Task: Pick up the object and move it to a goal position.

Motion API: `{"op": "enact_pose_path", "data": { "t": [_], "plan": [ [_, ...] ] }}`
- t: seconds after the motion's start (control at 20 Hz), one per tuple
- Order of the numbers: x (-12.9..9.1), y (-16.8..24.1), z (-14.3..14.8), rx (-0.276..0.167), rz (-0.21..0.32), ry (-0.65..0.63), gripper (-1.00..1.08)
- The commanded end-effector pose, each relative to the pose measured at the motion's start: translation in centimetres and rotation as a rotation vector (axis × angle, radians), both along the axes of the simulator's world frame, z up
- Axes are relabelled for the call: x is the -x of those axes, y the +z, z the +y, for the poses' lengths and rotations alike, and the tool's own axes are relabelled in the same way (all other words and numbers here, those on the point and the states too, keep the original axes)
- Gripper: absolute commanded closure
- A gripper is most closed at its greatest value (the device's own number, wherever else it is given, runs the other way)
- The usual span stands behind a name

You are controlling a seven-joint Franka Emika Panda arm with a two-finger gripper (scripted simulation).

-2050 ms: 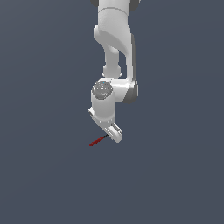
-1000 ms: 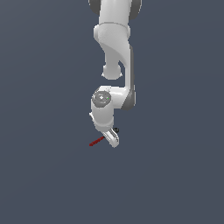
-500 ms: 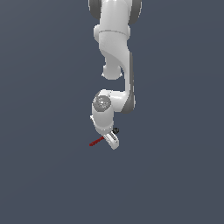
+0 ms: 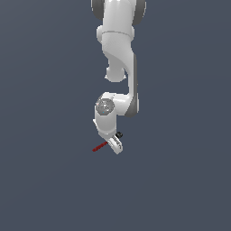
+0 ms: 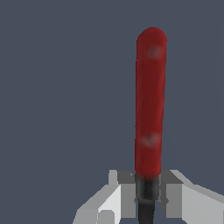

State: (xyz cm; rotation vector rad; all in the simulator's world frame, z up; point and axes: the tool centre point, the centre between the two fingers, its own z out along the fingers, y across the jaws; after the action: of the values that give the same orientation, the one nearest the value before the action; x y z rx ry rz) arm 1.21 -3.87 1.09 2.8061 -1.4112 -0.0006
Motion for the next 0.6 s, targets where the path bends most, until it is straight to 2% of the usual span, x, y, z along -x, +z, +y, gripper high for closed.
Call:
{"op": "enact_pose_path", "data": {
  "t": [0.0,0.55],
  "plan": [
    [0.0,0.2,0.0,0.000,0.000,0.001,1.08],
    [1.1,4.9,-2.4,-0.002,0.000,0.000,1.08]
  ]
}}
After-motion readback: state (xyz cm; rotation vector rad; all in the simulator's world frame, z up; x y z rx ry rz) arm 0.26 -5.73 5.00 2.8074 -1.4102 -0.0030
